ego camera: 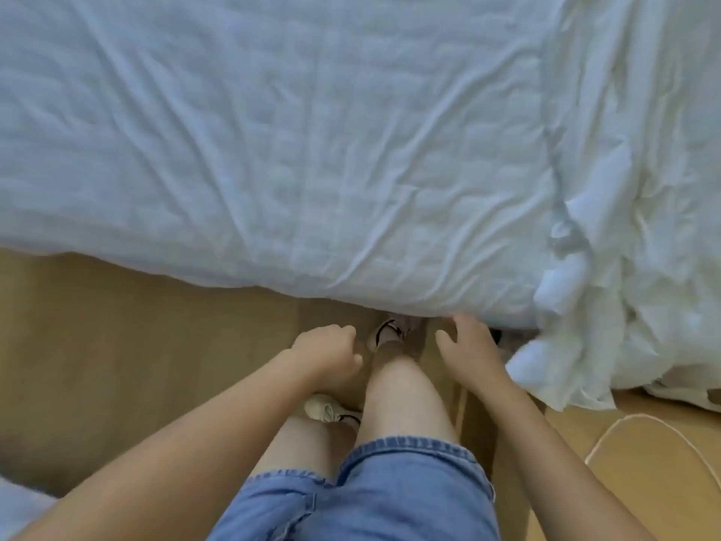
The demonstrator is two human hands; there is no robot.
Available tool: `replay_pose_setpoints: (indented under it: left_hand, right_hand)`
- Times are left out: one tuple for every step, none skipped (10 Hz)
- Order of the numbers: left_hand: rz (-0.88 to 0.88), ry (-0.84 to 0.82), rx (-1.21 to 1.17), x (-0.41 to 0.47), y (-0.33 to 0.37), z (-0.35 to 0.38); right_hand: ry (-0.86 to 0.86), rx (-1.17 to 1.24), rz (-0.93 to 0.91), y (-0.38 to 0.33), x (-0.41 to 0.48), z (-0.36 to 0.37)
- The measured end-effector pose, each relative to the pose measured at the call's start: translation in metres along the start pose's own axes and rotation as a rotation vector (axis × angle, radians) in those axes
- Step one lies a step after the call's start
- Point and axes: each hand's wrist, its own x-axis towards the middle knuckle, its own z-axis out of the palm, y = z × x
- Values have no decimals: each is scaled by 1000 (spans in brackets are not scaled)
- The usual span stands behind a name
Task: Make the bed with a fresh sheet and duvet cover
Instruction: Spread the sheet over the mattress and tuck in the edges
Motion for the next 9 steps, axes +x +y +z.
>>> replay_pose_setpoints:
  left_hand:
    - [-146,72,-220,-71,-86,35]
    - [-293,167,-570,-149,-161,97]
    - [-392,215,-891,-224,-213,159]
    - [-499,224,-1141,-279,-246,219]
    - [-594,290,-1372,-302,-274,262]
    - [-653,352,-1545,-301,-305,273]
    - [-684,391,-1690,-294,-346,261]
    - [-732,410,-1793,-296,-401,241]
    - [-783,455,-1871,-304,-460,222]
  right_hand:
    - [-53,-282,-283,-80,-30,49]
    - [-173,-472,-505,-161,-73,107]
    - [-300,-708,-685,-228,-114,171]
    - [-409,-866,-839,-275,-149,234]
    - [-550,-996,-930,-316,-170,286]
    - [-642,-1120,-995,-361,-168,322]
    - [-685,-1211,-1052,-419,-158,349]
    - [-685,-1306,-1067,-490,-148,372]
    - [-697,-1392,-1079,-562,-146,396]
